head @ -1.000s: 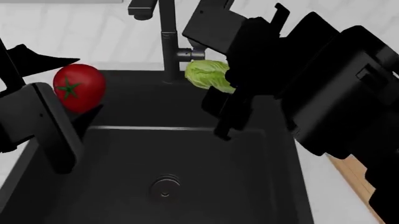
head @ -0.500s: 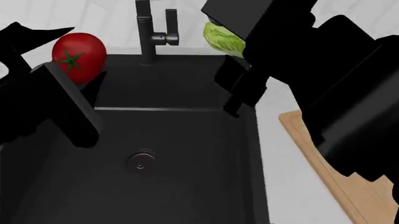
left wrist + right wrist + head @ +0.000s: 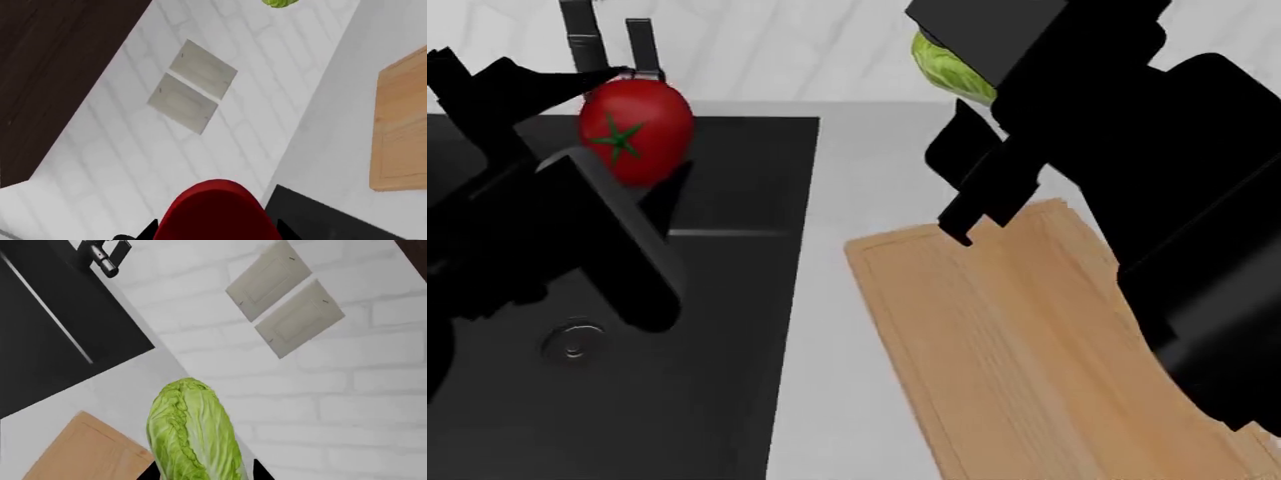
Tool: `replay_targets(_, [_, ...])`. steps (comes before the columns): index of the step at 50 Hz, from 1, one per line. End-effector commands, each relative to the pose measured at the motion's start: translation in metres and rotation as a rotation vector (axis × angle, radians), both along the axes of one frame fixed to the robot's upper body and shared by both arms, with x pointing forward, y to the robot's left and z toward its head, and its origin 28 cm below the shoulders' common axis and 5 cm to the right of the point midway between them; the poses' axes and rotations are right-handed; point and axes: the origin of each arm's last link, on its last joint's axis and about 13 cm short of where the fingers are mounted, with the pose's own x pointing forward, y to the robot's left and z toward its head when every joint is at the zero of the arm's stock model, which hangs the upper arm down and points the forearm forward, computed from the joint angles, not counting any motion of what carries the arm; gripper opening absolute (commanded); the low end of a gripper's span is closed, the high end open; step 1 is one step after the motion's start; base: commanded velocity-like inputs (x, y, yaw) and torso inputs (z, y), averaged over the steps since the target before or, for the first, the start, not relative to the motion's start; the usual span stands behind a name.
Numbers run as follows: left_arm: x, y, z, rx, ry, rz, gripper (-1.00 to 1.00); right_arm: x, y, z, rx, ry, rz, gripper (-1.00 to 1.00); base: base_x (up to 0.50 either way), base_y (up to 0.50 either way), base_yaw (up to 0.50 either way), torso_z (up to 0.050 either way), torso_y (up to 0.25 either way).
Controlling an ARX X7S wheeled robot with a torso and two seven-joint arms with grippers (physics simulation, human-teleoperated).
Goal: Pick the vegetables from the sink and place them on the cutting board.
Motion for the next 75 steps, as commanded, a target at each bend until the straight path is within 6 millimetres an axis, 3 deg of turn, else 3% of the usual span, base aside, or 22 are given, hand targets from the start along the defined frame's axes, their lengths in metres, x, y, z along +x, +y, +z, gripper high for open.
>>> replay_targets(1, [0.0, -0.01, 0.013, -0.041, -0.022, -0.016, -1.0, -0.006, 0.001, 0.008, -0.007, -0.056, 0.001, -1.0, 0.0, -0.5, 0.0, 0.0, 0.0])
replay_targets(20, [0.003, -0.029, 0.025, -0.214, 0.064, -0.066, -1.0, -0.013, 0.001, 0.009, 0.064, -0.106, -0.043, -1.0, 0.0, -0.5, 0.0, 0.0, 0.001])
replay_targets(30, [0.008, -0.035, 0.036, -0.271, 0.071, -0.048, -1.0, -0.024, 0.017, 0.024, 0.339, -0.144, -0.154, -1.0, 0.0, -0.09, 0.0, 0.0, 0.0])
replay_targets(40, [0.025, -0.038, 0.047, -0.501, 0.334, 0.115, -1.0, -0.026, 0.019, 0.029, 0.429, -0.091, -0.247, -1.0, 0.0, 0.0, 0.0, 0.0, 0.001])
replay_targets(41, [0.038, -0.057, 0.039, -0.694, 0.46, 0.161, -1.0, -0.024, 0.017, 0.033, 0.47, -0.144, -0.283, -1.0, 0.0, 0.0, 0.0, 0.0, 0.0])
replay_targets(42, [0.043, -0.054, 0.037, -0.736, 0.485, 0.17, -1.0, -0.024, 0.017, 0.033, 0.472, -0.148, -0.289, -1.0, 0.0, 0.0, 0.0, 0.0, 0.0])
replay_targets(51, [0.049, -0.059, 0.027, -0.853, 0.579, 0.178, -1.0, -0.023, 0.015, 0.037, 0.493, -0.163, -0.315, -1.0, 0.0, 0.0, 0.0, 0.0, 0.0])
replay_targets(62, [0.043, -0.078, -0.006, -0.786, 0.652, 0.142, -1.0, -0.023, 0.014, 0.028, 0.503, -0.155, -0.32, -1.0, 0.0, 0.0, 0.0, 0.0, 0.001])
replay_targets(75, [0.063, -0.089, -0.022, -0.694, 0.635, 0.195, -1.0, -0.026, 0.012, 0.022, 0.522, -0.153, -0.321, -1.0, 0.0, 0.0, 0.0, 0.001, 0.001])
